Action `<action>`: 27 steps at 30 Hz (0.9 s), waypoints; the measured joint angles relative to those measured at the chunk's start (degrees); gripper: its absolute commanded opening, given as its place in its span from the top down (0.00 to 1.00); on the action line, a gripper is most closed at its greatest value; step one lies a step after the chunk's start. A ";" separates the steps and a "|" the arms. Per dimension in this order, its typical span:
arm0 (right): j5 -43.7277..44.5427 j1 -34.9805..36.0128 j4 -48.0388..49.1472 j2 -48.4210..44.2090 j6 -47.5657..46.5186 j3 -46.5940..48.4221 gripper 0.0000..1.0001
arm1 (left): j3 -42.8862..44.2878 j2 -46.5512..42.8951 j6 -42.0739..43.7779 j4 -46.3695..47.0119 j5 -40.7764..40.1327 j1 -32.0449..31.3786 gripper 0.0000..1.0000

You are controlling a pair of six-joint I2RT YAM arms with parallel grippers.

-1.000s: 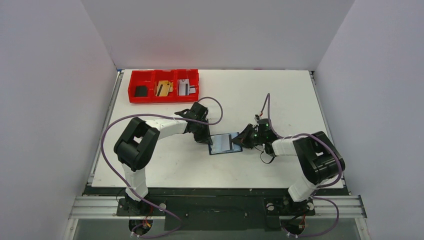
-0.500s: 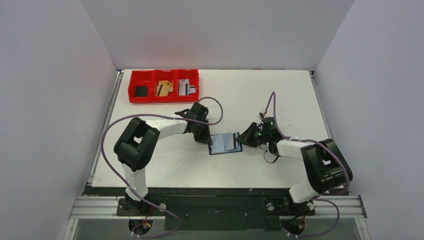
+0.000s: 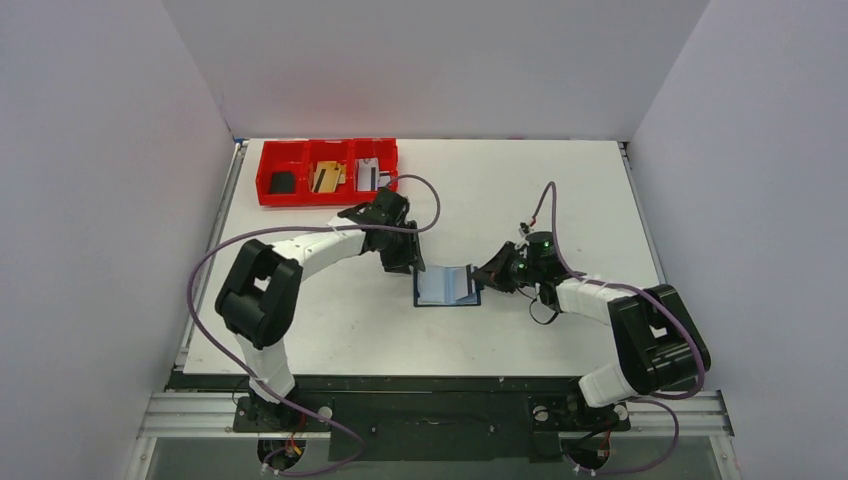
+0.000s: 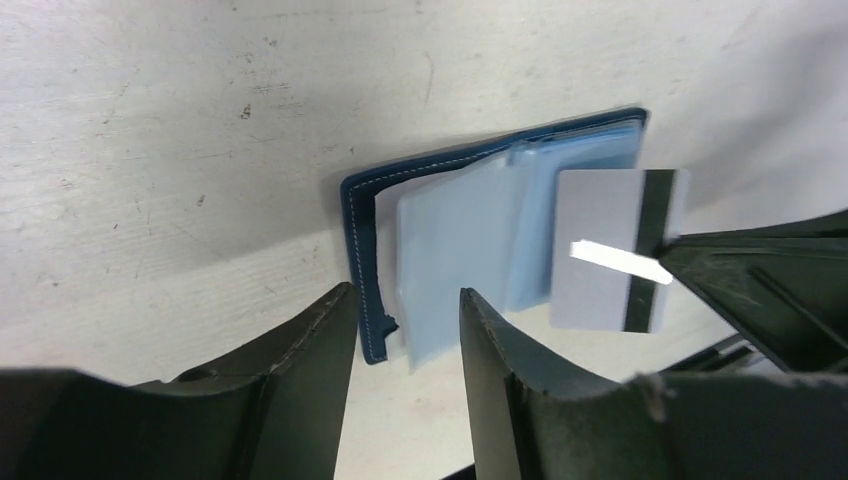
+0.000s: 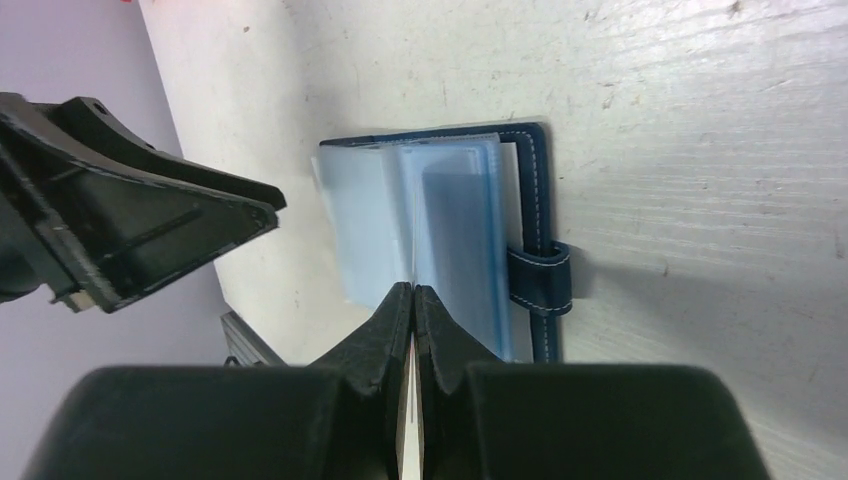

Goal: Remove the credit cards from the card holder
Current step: Remove the credit card from the card holder.

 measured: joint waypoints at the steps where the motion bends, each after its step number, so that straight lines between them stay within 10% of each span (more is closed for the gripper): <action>1: -0.26 0.00 0.04 -0.04 0.26 0.07 1.00 | -0.02 -0.94 -0.07 0.13 0.72 0.48 0.59; 27: -8.61 1.42 15.28 -1.53 18.88 3.17 1.00 | -15.08 -9.64 -19.56 33.83 32.20 8.44 0.57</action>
